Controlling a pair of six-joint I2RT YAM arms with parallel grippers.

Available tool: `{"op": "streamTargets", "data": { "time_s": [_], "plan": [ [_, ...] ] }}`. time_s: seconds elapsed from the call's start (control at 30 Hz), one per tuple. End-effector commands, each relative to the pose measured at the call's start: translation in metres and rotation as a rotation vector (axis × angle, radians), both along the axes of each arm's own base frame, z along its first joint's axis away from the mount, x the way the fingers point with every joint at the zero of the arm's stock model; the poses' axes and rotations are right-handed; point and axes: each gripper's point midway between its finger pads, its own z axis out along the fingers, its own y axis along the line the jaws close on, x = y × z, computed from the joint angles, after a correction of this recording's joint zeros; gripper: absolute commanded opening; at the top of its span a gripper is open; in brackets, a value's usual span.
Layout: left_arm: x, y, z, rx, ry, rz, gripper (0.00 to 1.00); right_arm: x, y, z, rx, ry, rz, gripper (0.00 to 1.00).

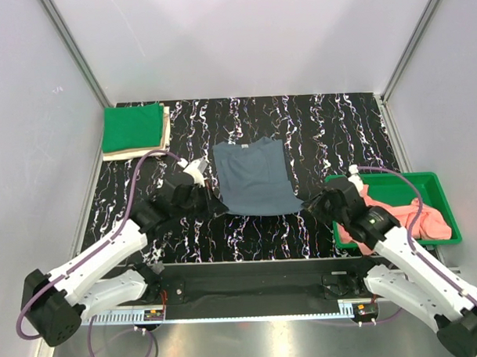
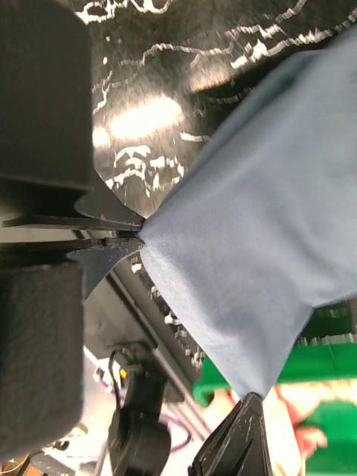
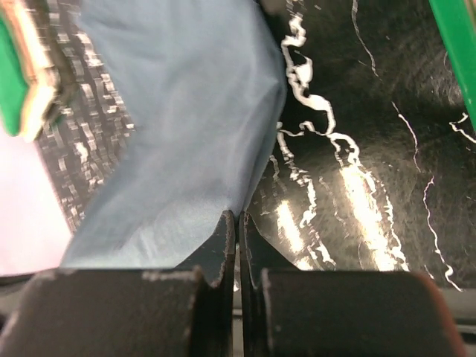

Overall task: Fold and stack the t-shirts
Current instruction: Fold the tshirt

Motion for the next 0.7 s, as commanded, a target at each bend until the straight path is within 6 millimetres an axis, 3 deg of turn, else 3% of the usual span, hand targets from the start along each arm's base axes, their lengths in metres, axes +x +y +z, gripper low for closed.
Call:
{"op": "streamTargets", "data": {
  "time_s": [0.0,0.03,0.17,0.23,0.3,0.33,0.4,0.43,0.5,0.53,0.57,0.6,0.67],
  "plan": [
    [-0.005,-0.004,0.026,-0.036,-0.01,-0.005,0.0,-0.006,-0.011,0.036,-0.037,-0.078,0.022,0.0],
    [-0.004,-0.004,0.029,-0.043,-0.011,-0.002,0.0,-0.004,-0.011,0.051,-0.041,-0.116,0.035,0.0],
    [0.009,-0.006,0.042,-0.023,-0.05,0.014,0.0,0.01,-0.016,0.068,-0.119,-0.155,0.032,0.0],
    [0.018,-0.006,0.037,0.008,-0.036,0.02,0.0,0.022,-0.015,0.081,-0.156,-0.192,0.037,0.0],
    [0.028,-0.007,0.041,0.012,-0.041,0.026,0.0,0.034,-0.011,0.082,-0.196,-0.193,0.05,0.0],
    [0.036,-0.005,0.037,0.024,-0.027,0.039,0.0,0.042,-0.008,0.093,-0.217,-0.233,0.069,0.0],
    [0.048,-0.005,0.045,0.022,-0.042,0.043,0.0,0.058,-0.003,0.09,-0.255,-0.223,0.099,0.0],
    [0.057,-0.002,0.042,0.041,-0.044,0.047,0.0,0.065,0.004,0.101,-0.255,-0.243,0.144,0.0],
    [0.071,-0.003,0.048,0.04,-0.051,0.046,0.0,0.082,0.007,0.093,-0.283,-0.205,0.162,0.0],
    [0.08,0.001,0.05,0.033,-0.05,0.058,0.0,0.09,0.011,0.103,-0.278,-0.227,0.187,0.0],
    [0.087,0.001,0.056,0.029,-0.06,0.063,0.0,0.098,0.013,0.094,-0.291,-0.204,0.199,0.0],
    [0.093,0.002,0.051,0.039,-0.049,0.067,0.0,0.109,0.008,0.101,-0.294,-0.215,0.19,0.0],
    [0.11,0.007,0.057,0.03,-0.053,0.089,0.0,0.123,0.012,0.096,-0.282,-0.203,0.218,0.0]
  ]
}}
